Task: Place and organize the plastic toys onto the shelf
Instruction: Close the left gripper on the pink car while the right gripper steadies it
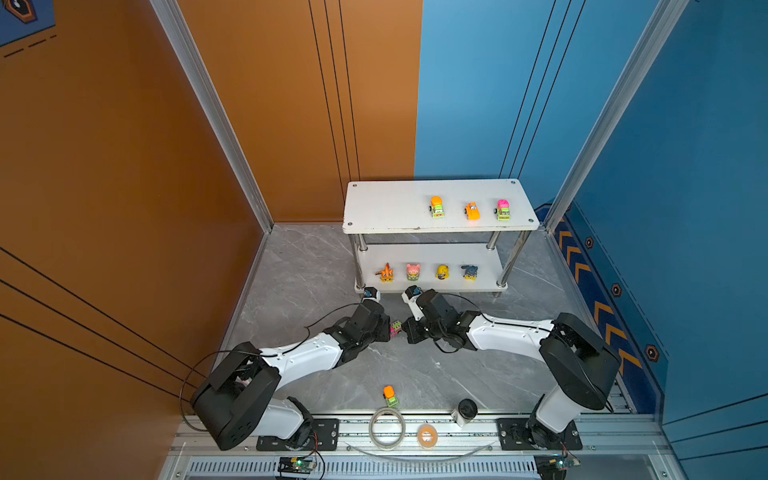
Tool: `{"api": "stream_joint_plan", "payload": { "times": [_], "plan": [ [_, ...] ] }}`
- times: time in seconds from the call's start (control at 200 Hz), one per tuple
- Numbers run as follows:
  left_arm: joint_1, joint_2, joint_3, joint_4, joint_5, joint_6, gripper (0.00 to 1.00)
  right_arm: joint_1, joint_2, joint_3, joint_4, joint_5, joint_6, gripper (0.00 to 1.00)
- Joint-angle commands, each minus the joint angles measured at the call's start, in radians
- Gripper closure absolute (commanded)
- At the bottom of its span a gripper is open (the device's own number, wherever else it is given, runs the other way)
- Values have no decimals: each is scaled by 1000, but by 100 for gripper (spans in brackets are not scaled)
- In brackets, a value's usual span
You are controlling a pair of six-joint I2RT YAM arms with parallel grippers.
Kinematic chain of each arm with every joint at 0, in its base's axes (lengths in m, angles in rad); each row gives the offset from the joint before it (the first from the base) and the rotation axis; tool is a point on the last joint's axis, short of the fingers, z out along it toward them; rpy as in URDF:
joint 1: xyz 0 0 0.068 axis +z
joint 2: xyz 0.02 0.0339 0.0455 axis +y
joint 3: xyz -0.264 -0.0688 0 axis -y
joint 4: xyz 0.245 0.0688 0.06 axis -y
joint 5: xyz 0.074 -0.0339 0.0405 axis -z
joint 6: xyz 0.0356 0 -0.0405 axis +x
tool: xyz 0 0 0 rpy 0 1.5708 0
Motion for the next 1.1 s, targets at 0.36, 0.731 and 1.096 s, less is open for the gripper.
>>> {"api": "stream_joint_plan", "payload": {
  "times": [0.36, 0.731, 1.096],
  "plan": [
    [-35, 0, -21, -4, -22, -2, 66, -41, 165, 57, 63, -57, 22, 100],
    [-69, 66, 25, -53, -45, 69, 33, -104, 159, 59, 128, -83, 22, 100],
    [-102, 184, 142, -99, -79, 114, 61, -128, -1, -96, 93, -35, 12, 100]
  ]
}}
